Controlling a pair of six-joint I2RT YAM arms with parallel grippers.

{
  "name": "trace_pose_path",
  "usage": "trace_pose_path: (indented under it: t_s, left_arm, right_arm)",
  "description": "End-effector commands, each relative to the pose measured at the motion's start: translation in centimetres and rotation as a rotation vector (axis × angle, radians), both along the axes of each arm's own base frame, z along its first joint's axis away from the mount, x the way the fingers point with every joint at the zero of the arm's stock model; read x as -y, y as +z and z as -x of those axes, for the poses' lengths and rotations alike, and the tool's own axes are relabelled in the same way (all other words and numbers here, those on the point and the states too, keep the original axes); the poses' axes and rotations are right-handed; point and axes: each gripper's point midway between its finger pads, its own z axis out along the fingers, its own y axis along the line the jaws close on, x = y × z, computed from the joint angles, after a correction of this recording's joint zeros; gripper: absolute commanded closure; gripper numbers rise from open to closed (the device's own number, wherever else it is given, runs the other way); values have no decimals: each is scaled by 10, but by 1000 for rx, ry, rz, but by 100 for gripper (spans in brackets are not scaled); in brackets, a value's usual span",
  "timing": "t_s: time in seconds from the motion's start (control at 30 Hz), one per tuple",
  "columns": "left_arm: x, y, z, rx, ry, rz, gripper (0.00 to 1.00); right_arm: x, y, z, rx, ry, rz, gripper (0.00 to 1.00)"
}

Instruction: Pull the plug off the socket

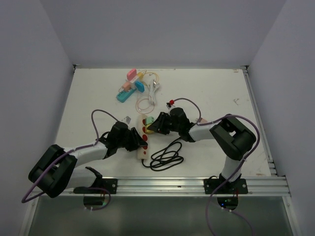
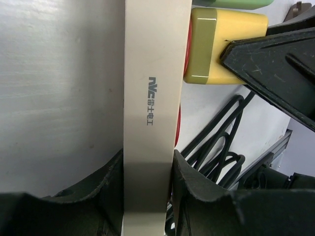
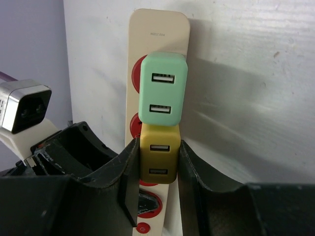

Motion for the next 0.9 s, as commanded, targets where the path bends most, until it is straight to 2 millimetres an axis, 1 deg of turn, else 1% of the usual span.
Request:
trace_pose_path:
  t_s: [0.0, 0.07, 0.13, 0.23, 0.27, 0.3, 0.33, 0.37, 0.4, 0.47, 0.5, 0.53, 0.6, 0.63, 0.7, 0.73, 0.8, 0.83, 0.87]
  left_arm:
    - [-60, -56, 38, -219, 168, -247, 100]
    - [-62, -57, 38, -227, 183, -259, 100]
    - [-63, -58, 40, -241, 197, -259, 100]
    - [-63, -57, 40, -253, 216, -253, 100]
    - [-65, -59, 41, -260, 223, -255, 100]
    - [-64, -59, 42, -265, 231, -250, 100]
    - [-65, -60, 42, -267, 240, -252, 100]
    - [-66, -61, 43, -271, 243, -253, 100]
    - [-66, -61, 43, -278, 256, -254, 100]
    - [-68, -63, 43, -285, 269, -257, 100]
    - [-69, -63, 43, -290, 287, -259, 100]
    - [-69, -63, 43, -295, 293, -257, 100]
    - [-69, -63, 43, -302, 306, -252, 100]
    - [-72, -63, 40, -289, 325, -265, 100]
    - [-73, -63, 39, -289, 340, -268, 100]
    - [-73, -63, 37, -288, 343, -270, 100]
    - [-74, -61, 35, -278, 334, -284, 100]
    - [-73, -59, 32, -268, 329, -284, 100]
    - [-71, -57, 30, -260, 320, -280, 100]
  right_arm:
    - [8, 45, -6, 98, 28, -117, 100]
    - [9, 51, -5, 105, 34, -130, 100]
    - [12, 52, -5, 109, 35, -121, 100]
    - [23, 54, -10, 109, 9, -130, 100]
    - [28, 51, -8, 102, 3, -134, 100]
    - [30, 57, -10, 112, -8, -156, 100]
    - [33, 59, -10, 115, -15, -161, 100]
    - [39, 56, -11, 109, -30, -156, 100]
    - [42, 62, -11, 120, -33, -156, 100]
    - [46, 64, -11, 130, -46, -129, 100]
    - [48, 62, -9, 123, -51, -109, 100]
    - [48, 70, -7, 140, -52, -113, 100]
    - [52, 69, -6, 146, -59, -87, 100]
    - [55, 75, -6, 162, -69, -84, 100]
    - [62, 72, -7, 164, -94, -45, 100]
    - [63, 76, -6, 173, -94, -49, 100]
    - [60, 76, -3, 174, -68, -53, 100]
    - [57, 75, -1, 173, -53, -53, 100]
    - [54, 70, 0, 166, -38, -47, 100]
